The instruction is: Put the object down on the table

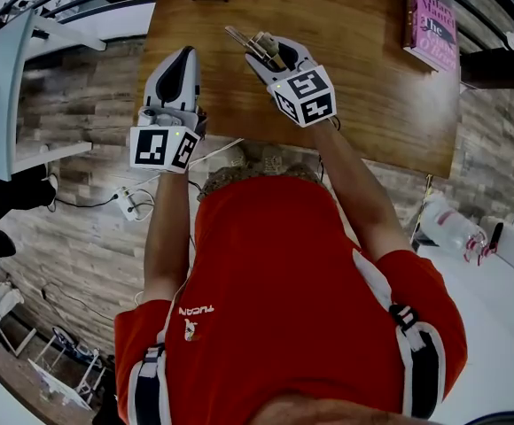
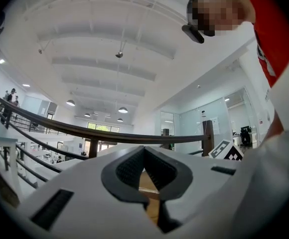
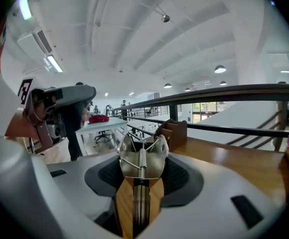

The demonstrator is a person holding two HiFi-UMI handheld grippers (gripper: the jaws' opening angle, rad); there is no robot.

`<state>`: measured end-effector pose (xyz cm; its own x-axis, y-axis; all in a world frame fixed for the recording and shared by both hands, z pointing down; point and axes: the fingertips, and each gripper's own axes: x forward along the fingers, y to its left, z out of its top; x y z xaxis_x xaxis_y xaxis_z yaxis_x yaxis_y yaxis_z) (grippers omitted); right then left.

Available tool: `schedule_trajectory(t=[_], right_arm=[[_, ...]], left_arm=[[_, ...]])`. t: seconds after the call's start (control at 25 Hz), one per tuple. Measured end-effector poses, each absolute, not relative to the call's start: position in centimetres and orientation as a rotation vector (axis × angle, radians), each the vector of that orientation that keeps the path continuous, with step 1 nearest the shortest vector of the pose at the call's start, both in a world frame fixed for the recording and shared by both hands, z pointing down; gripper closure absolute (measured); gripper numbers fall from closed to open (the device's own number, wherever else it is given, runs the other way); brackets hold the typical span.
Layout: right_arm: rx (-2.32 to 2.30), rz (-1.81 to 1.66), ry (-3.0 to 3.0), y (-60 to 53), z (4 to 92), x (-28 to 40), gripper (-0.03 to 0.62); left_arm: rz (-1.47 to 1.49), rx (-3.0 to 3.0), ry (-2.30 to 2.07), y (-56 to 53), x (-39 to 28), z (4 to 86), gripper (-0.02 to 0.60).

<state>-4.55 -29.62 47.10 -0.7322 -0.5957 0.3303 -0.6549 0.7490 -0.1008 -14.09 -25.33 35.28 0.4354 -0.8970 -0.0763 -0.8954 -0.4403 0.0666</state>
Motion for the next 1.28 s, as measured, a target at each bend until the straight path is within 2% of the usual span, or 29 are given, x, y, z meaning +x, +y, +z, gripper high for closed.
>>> schedule_trajectory(t=[0.6,1.28], right_arm=[[0.923,0.382,-2.523,-32.1,53.5,-7.7,0.385],[0.849,0.408,-2.429,-32.6,57.0,-8.1,0.382]], left_arm=[[-0.139,2.657,-1.566,-28.3,-16.4,36.9,0.572],[-0.132,2.644,-1.534,-29.4,-16.9,38.0,0.572]])
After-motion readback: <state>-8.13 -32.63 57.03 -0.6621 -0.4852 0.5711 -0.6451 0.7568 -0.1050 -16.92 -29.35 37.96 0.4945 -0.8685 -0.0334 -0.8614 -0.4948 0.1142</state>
